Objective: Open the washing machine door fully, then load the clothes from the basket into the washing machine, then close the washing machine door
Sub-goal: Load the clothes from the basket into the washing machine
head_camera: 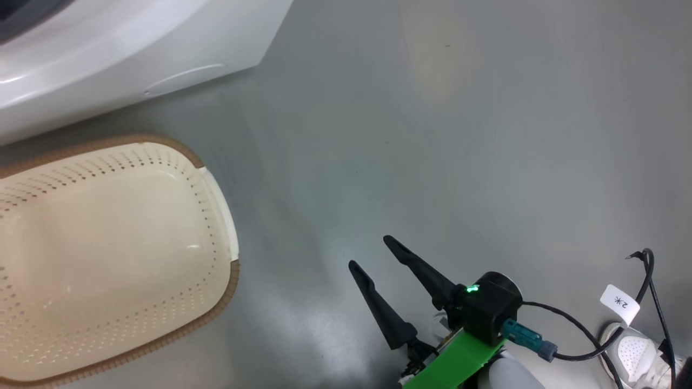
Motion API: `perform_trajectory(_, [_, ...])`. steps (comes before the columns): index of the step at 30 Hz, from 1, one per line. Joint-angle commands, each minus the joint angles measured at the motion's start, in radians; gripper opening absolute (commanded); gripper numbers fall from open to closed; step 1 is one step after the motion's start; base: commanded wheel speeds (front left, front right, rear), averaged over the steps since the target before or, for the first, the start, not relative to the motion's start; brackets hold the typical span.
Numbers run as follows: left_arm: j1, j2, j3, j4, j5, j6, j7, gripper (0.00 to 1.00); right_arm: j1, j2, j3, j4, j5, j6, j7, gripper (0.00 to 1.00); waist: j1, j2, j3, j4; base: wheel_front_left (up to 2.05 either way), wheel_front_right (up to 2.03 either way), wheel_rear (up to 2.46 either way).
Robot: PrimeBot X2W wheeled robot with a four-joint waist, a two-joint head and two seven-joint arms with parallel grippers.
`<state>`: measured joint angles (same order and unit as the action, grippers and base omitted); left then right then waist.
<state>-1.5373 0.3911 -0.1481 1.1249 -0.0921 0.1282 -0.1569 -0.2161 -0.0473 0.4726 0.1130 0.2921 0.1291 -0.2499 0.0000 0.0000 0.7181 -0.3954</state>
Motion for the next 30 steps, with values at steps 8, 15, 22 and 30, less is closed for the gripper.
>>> perform_trajectory(8, [-0.004,-0.001,-0.006,0.006,-0.022,0.009,-0.020,1.00,-0.010,-0.003,-0.003,-0.011,0.000,0.002,-0.012,1.00,0.0000,0.0000,-0.020,0.041,0.00,0.00,0.00])
perform_trajectory(15, [0.011,-0.022,0.004,0.038,-0.049,0.019,-0.047,1.00,-0.027,-0.003,-0.009,-0.007,0.005,0.002,-0.012,1.00,0.0000,0.0000,-0.043,0.067,0.00,0.00,0.00])
perform_trajectory(22, [0.025,-0.044,0.005,0.074,-0.070,0.011,-0.072,1.00,-0.041,-0.003,-0.009,0.000,0.009,0.002,-0.012,1.00,0.0000,0.0000,-0.065,0.087,0.00,0.00,0.00])
perform_trajectory(30, [0.043,-0.073,-0.011,0.082,-0.076,0.015,-0.098,1.00,-0.045,-0.003,0.001,-0.002,0.020,0.002,-0.012,1.00,0.0000,0.0000,-0.071,0.069,0.00,0.00,0.00])
